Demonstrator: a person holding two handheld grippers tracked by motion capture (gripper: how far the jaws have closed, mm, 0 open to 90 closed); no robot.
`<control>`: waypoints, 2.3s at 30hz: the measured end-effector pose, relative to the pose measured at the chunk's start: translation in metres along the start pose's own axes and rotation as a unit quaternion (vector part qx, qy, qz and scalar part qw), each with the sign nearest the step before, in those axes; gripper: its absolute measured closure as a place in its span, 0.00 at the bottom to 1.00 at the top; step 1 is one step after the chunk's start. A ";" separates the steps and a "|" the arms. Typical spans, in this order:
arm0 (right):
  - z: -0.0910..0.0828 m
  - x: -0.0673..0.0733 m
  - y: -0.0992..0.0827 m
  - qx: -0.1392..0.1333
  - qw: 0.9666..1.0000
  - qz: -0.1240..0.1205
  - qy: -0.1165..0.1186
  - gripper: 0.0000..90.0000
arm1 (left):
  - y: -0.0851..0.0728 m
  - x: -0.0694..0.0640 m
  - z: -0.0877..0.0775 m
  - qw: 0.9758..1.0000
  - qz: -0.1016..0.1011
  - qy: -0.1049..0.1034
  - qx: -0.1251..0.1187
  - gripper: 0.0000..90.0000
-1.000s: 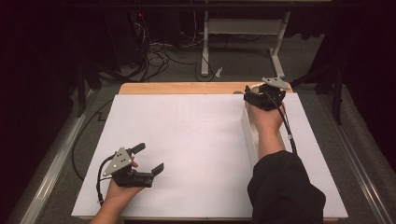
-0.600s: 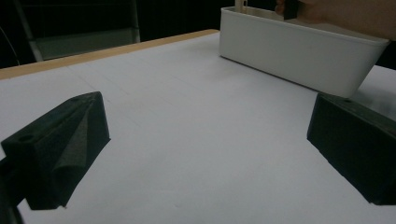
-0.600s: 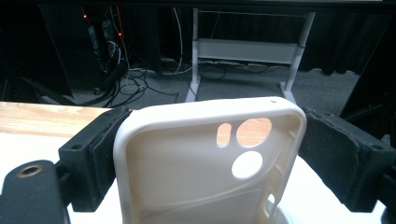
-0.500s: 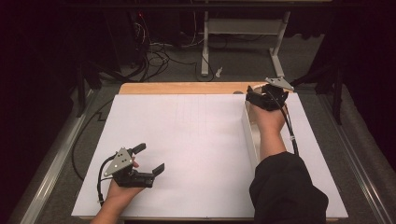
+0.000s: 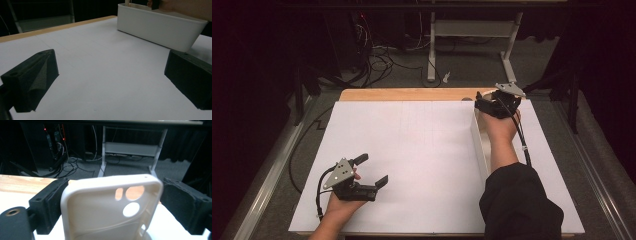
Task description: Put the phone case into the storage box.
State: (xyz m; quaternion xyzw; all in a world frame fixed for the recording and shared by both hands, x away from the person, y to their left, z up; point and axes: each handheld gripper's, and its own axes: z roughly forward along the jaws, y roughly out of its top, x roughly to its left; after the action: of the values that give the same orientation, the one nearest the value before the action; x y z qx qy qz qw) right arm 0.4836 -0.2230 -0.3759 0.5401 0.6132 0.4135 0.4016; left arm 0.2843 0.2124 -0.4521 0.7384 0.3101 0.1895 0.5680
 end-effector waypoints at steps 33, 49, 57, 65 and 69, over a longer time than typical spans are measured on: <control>0.010 -0.004 0.006 0.011 1.000 -0.003 0.013 0.07 | -0.001 0.000 0.001 1.000 -0.001 -0.003 0.005 0.00; 0.013 -0.004 0.007 0.029 0.999 0.004 0.035 0.00 | -0.001 0.000 0.002 1.000 -0.001 -0.006 0.007 0.00; 0.007 -0.006 0.011 0.022 0.999 0.003 0.042 0.00 | 0.000 -0.001 0.002 1.000 0.000 -0.006 0.008 0.00; 0.002 -0.003 0.012 0.018 0.998 0.002 0.052 0.00 | -0.001 -0.001 0.003 1.000 0.001 -0.007 0.010 0.00; -0.004 -0.001 0.013 0.017 0.998 0.005 0.058 0.00 | -0.001 -0.002 0.004 1.000 0.001 -0.007 0.011 0.00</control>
State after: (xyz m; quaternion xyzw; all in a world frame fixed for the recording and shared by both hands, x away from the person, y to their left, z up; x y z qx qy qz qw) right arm 0.4846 -0.2234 -0.3626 0.5247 0.6397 0.4356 0.3546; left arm 0.2850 0.2086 -0.4536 0.7461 0.3072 0.1815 0.5622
